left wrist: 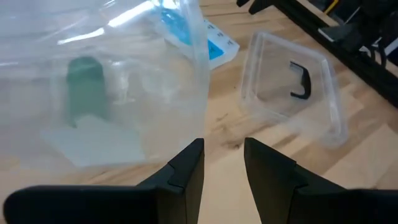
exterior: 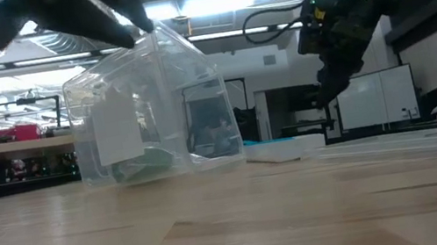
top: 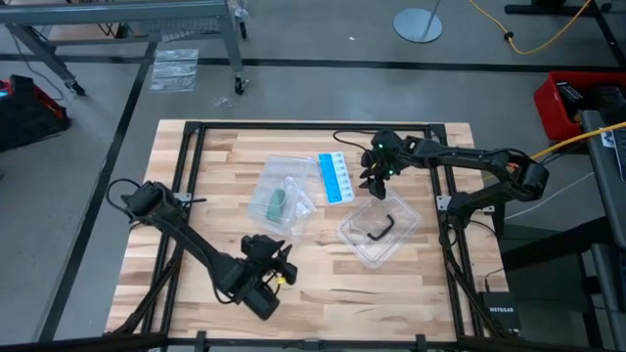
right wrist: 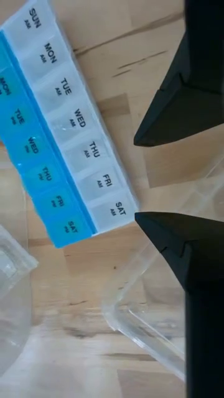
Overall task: Roll bandage
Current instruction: Close the transparent bin, then adjust the transparent bin
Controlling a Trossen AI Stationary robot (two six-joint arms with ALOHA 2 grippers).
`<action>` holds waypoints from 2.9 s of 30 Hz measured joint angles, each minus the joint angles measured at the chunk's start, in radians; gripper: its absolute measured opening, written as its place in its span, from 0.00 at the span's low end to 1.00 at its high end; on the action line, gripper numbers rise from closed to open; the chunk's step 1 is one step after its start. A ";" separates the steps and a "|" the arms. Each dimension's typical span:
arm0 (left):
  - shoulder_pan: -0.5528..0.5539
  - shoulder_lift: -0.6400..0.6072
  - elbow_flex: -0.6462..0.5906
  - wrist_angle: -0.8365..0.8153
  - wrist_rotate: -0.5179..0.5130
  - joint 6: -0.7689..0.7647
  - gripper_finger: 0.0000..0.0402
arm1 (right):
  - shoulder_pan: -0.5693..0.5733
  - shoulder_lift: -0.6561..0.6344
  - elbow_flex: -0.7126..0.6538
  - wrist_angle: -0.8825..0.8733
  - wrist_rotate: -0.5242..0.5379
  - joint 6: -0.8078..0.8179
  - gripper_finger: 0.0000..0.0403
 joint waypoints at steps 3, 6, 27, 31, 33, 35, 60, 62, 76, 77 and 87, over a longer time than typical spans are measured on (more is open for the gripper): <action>0.029 0.000 0.000 0.037 0.000 0.063 0.27 | 0.000 0.000 0.000 0.004 0.000 0.000 0.46; 0.059 0.000 0.000 0.035 -0.001 0.083 0.27 | 0.000 0.000 0.000 0.004 0.000 0.000 0.46; 0.150 0.000 0.000 -0.062 0.001 -0.063 0.27 | 0.000 0.000 0.000 0.003 0.000 0.000 0.46; 0.158 0.000 0.000 -0.059 0.001 -0.052 0.27 | 0.000 0.000 0.000 0.003 0.000 0.000 0.46; 0.161 0.000 0.000 -0.057 0.001 -0.041 0.27 | 0.000 0.000 0.000 0.003 0.000 0.000 0.46; 0.163 0.000 0.000 -0.057 -0.001 -0.041 0.27 | 0.000 0.000 0.000 0.003 0.000 0.000 0.46; 0.133 -0.002 0.065 -0.017 -0.189 -0.038 0.01 | 0.000 0.000 0.000 0.003 0.000 0.000 0.46; 0.124 -0.002 0.074 -0.018 -0.207 -0.038 0.00 | 0.000 0.000 0.000 0.003 0.000 0.000 0.46; 0.074 -0.002 0.077 -0.021 -0.307 -0.046 0.00 | 0.000 0.000 0.000 -0.001 -0.006 -0.005 0.46; 0.073 -0.002 0.077 -0.021 -0.308 -0.045 0.00 | 0.000 0.000 0.000 -0.002 -0.019 -0.006 0.46; 0.010 -0.002 0.077 -0.016 -0.337 -0.018 0.00 | 0.020 0.051 0.000 0.076 -0.258 0.002 0.46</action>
